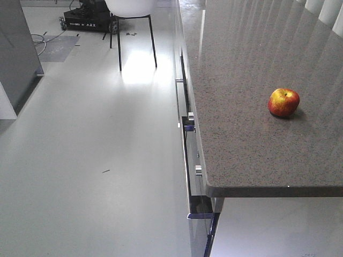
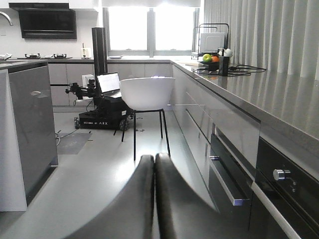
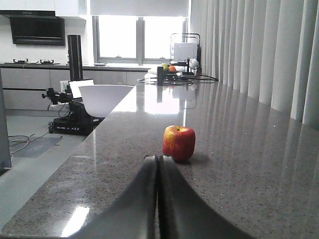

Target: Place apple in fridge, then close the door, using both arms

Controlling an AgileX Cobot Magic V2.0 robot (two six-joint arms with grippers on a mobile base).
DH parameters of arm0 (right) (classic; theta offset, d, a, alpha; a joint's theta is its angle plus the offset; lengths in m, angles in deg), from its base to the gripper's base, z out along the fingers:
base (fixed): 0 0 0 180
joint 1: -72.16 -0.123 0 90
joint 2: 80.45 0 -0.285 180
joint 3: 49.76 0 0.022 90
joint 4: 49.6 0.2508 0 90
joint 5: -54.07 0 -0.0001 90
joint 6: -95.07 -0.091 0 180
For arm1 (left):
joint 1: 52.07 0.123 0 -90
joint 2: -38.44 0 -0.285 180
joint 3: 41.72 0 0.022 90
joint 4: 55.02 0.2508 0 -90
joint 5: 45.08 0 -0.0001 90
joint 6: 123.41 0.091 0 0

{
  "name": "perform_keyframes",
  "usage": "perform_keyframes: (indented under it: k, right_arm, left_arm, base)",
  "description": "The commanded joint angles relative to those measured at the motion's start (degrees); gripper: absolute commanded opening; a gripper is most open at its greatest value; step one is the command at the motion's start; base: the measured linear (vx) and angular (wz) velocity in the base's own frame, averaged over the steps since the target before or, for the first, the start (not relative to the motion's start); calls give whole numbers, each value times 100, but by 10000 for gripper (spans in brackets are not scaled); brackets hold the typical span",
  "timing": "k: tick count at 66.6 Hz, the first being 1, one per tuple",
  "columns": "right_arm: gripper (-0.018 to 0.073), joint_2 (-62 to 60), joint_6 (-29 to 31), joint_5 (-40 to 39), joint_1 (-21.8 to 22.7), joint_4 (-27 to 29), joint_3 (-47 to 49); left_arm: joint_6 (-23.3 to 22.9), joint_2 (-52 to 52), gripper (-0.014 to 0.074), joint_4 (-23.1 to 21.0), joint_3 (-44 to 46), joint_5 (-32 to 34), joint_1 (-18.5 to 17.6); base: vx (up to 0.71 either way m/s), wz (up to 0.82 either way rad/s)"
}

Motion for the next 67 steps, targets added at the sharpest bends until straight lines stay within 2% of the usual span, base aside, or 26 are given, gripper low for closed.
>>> perform_keyframes:
  k: [1,54,67]
  right_arm:
    - [-3,-15,39,-408,38,-11,-54]
    - [-3,-15,39,-438,38,18,-54]
    - [-3,30,38,-318,38,303,220]
  left_arm:
    - [-2,-76,-6,-44,-74,380,12]
    - [-2,-76,-6,-44,-74,380,12]
    - [-2,-76,-6,-44,-74,380,12]
  base:
    - [0,0]
    - [0,0]
    - [0,0]
